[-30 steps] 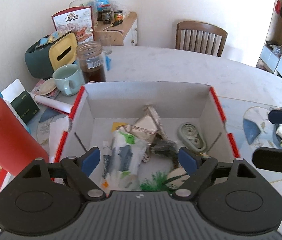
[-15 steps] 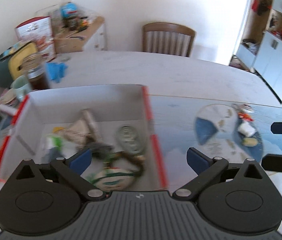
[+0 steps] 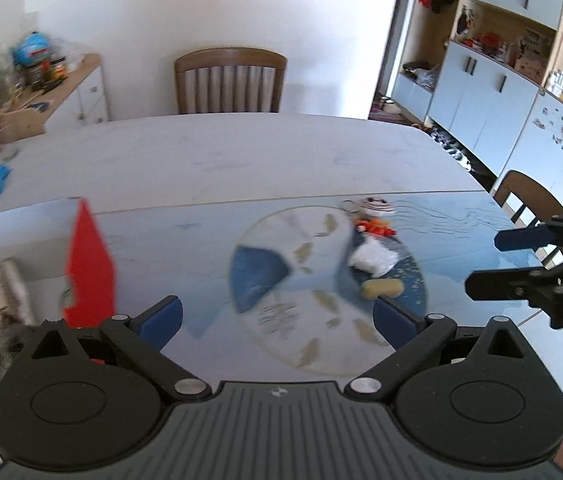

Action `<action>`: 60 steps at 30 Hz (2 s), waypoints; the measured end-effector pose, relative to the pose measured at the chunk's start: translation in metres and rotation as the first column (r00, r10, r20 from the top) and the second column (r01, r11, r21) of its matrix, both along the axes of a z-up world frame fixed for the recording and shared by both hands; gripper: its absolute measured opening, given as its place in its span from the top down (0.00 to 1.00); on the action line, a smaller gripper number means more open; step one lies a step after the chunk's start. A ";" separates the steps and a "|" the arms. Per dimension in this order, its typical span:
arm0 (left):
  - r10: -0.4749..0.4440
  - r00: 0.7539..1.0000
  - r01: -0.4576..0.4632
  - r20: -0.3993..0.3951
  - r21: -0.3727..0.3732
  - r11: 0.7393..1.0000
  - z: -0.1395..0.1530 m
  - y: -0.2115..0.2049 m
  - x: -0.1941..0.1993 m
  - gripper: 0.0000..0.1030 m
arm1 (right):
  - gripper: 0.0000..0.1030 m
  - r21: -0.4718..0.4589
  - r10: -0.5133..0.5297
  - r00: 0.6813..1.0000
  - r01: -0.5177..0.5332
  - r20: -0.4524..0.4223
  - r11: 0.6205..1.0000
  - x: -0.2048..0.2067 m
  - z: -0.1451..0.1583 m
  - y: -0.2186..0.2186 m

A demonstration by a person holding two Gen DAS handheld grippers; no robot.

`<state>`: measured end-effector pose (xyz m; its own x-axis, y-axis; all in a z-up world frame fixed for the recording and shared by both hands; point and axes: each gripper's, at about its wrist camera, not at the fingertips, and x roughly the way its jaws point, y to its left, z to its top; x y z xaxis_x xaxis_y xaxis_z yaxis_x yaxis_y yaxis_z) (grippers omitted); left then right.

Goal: Organize objects
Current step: 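Withdraw both grippers from the box back toward the table items, then lower the left gripper onto the yellow foam roller while the right gripper approaches the white cotton bag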

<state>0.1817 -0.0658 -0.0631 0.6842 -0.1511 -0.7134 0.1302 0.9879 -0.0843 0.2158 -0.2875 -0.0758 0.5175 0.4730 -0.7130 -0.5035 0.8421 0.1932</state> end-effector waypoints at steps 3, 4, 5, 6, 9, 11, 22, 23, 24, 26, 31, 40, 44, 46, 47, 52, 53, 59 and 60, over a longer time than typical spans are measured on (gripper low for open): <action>-0.009 1.000 0.009 0.000 0.033 0.999 -0.008 -0.022 0.009 0.01 | 0.07 -0.009 -0.017 1.000 0.017 -0.005 1.000 0.012 -0.006 -0.013; -0.013 1.000 0.013 0.000 0.050 0.999 -0.012 -0.030 0.013 0.01 | 0.07 -0.010 -0.025 1.000 0.025 -0.009 1.000 0.017 -0.009 -0.018; -0.021 1.000 0.021 -0.003 0.058 0.998 -0.016 -0.036 0.015 0.01 | 0.07 -0.006 -0.031 0.999 0.031 -0.018 1.000 0.022 -0.011 -0.023; -0.031 0.999 0.032 -0.010 0.061 0.998 -0.021 -0.043 0.019 0.01 | 0.07 0.000 -0.039 0.999 0.039 -0.030 0.999 0.027 -0.014 -0.027; -0.055 0.998 0.057 -0.023 0.068 0.996 -0.033 -0.062 0.027 0.01 | 0.07 0.002 -0.063 0.997 0.063 -0.054 0.998 0.042 -0.023 -0.037; -0.066 0.998 0.067 -0.023 0.068 0.995 -0.042 -0.074 0.032 0.01 | 0.07 -0.005 -0.067 0.996 0.067 -0.064 0.998 0.051 -0.029 -0.040; -0.029 0.999 0.031 -0.032 0.045 0.999 -0.079 -0.114 0.060 0.01 | 0.07 -0.058 -0.001 0.995 -0.004 -0.099 0.998 0.090 -0.057 -0.028; -0.024 0.999 0.026 -0.036 0.049 0.998 -0.081 -0.115 0.062 0.01 | 0.07 -0.062 0.012 0.995 -0.018 -0.103 0.998 0.093 -0.059 -0.024; -0.016 0.999 0.018 -0.036 0.057 0.998 -0.084 -0.118 0.065 0.01 | 0.07 -0.069 0.022 0.994 -0.029 -0.106 0.997 0.096 -0.061 -0.022; -0.005 1.000 0.007 -0.030 0.074 0.997 -0.088 -0.123 0.068 0.01 | 0.07 -0.082 0.041 0.993 -0.050 -0.110 0.995 0.102 -0.067 -0.015; 0.033 0.999 -0.031 -0.018 0.115 0.993 -0.098 -0.130 0.074 0.01 | 0.08 -0.105 0.072 0.987 -0.088 -0.147 0.991 0.120 -0.080 -0.002; 0.056 0.997 -0.048 -0.056 0.137 0.989 -0.116 -0.139 0.080 0.02 | 0.15 -0.126 0.096 0.975 -0.123 -0.201 0.984 0.136 -0.097 0.009; 0.058 0.997 -0.050 -0.053 0.149 0.988 -0.120 -0.142 0.080 0.04 | 0.17 -0.128 0.105 0.971 -0.134 -0.213 0.983 0.139 -0.101 0.012; 0.052 0.997 -0.042 -0.060 0.155 0.987 -0.122 -0.144 0.080 0.08 | 0.19 -0.133 0.108 0.970 -0.139 -0.216 0.981 0.140 -0.103 0.013; 0.049 0.997 -0.039 -0.059 0.156 0.987 -0.123 -0.145 0.080 0.09 | 0.20 -0.135 0.109 0.970 -0.141 -0.218 0.981 0.140 -0.104 0.013; 0.032 0.998 -0.023 -0.051 0.165 0.986 -0.125 -0.150 0.075 0.23 | 0.26 -0.147 0.121 0.968 -0.156 -0.221 0.977 0.139 -0.106 0.017; 0.028 0.998 -0.020 -0.048 0.162 0.987 -0.125 -0.151 0.074 0.25 | 0.27 -0.149 0.123 0.967 -0.158 -0.222 0.976 0.139 -0.107 0.017; 0.013 0.999 -0.006 -0.041 0.162 0.987 -0.124 -0.156 0.069 0.37 | 0.40 -0.159 0.121 0.969 -0.157 -0.214 0.975 0.138 -0.108 0.018; 0.011 0.999 -0.004 -0.042 0.158 0.988 -0.124 -0.156 0.068 0.41 | 0.43 -0.157 0.123 0.969 -0.159 -0.215 0.975 0.138 -0.108 0.018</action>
<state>0.2494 -0.2217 -0.1873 0.6533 -0.0297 -0.7565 0.1226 0.9902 0.0670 0.3541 -0.2695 -0.1833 0.2908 0.3922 -0.8727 -0.5846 0.7949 0.1624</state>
